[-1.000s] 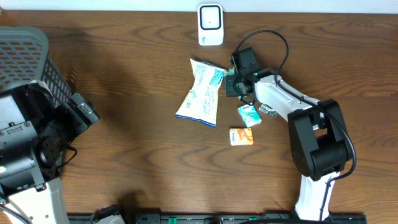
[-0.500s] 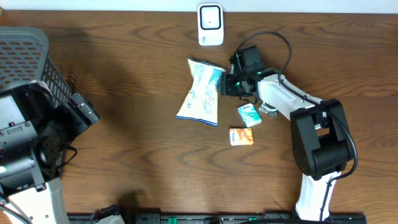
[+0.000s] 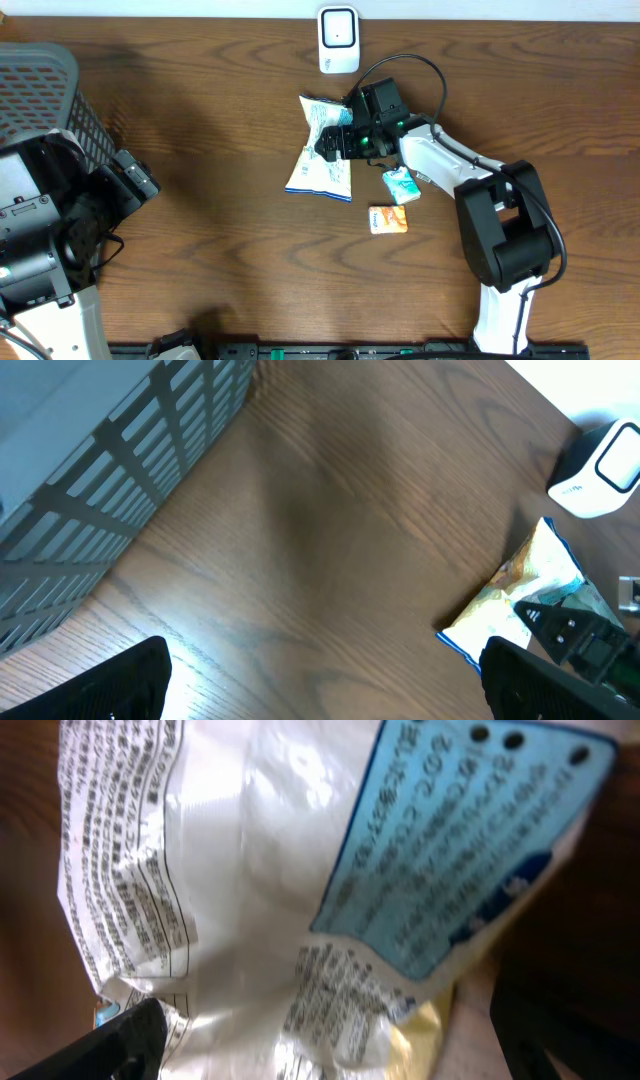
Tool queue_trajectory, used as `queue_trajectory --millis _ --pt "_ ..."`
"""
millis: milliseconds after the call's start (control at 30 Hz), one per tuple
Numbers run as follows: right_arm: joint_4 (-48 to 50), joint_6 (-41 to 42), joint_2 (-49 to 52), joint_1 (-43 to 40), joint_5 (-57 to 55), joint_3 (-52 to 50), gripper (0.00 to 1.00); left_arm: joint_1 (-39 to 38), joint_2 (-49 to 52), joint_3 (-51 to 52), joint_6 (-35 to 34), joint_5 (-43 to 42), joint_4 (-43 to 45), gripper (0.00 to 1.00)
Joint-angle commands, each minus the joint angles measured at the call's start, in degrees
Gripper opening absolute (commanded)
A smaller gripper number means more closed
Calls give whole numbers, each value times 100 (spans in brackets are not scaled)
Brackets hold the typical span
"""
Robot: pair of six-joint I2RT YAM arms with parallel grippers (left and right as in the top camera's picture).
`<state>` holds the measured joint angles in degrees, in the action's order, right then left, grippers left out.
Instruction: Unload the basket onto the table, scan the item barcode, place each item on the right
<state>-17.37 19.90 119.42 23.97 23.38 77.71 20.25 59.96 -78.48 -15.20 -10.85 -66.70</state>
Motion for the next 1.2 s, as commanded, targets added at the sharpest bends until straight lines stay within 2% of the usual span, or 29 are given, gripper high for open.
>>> queue_trajectory --millis 0,33,100,133,167,200,367,600,633,667,700,733,767,867,1000,1167 --pt "293 356 490 24 103 -20 90 31 0 -92 -7 -50 -13 98" --pt "393 407 562 26 144 -20 84 31 0 -92 -7 -50 -13 98" --pt "686 450 728 37 428 -20 42 31 0 -92 -7 -50 -13 98" --pt "702 450 728 37 468 -20 30 31 0 -92 -7 -50 -13 98" --pt "702 448 721 37 466 -17 9 31 0 -92 -7 -50 -13 98" --pt "695 448 682 35 490 -15 1 31 0 -92 -7 -50 -13 98" --pt "632 448 317 -107 793 -13 1 31 0 -92 -7 -50 -13 98" --pt "278 192 -1069 -422 780 -13 1 31 0 -92 -7 -50 -13 98" --pt "260 188 -1152 -420 778 -13 6 31 0 -92 -7 -50 -13 98" --pt "256 190 -1292 -369 780 -13 30 31 0 -92 -7 -50 -13 98" --pt "260 190 -1316 -352 778 -13 45 31 0 -92 -7 -50 -13 98" --pt "306 192 -1331 -286 730 -13 65 31 0 -92 -7 -50 -13 97" --pt "326 192 -1329 -223 592 -13 78 31 0 -92 -7 -50 -13 97" --pt "376 192 -1115 52 -431 -13 87 31 0 -92 -7 -50 -13 98" --pt "831 579 -612 201 -693 -13 99 31 0 -92 -7 -50 -13 98" --pt "1626 894 24 179 -601 -13 99 31 0 -92 -7 -50 -13 98"
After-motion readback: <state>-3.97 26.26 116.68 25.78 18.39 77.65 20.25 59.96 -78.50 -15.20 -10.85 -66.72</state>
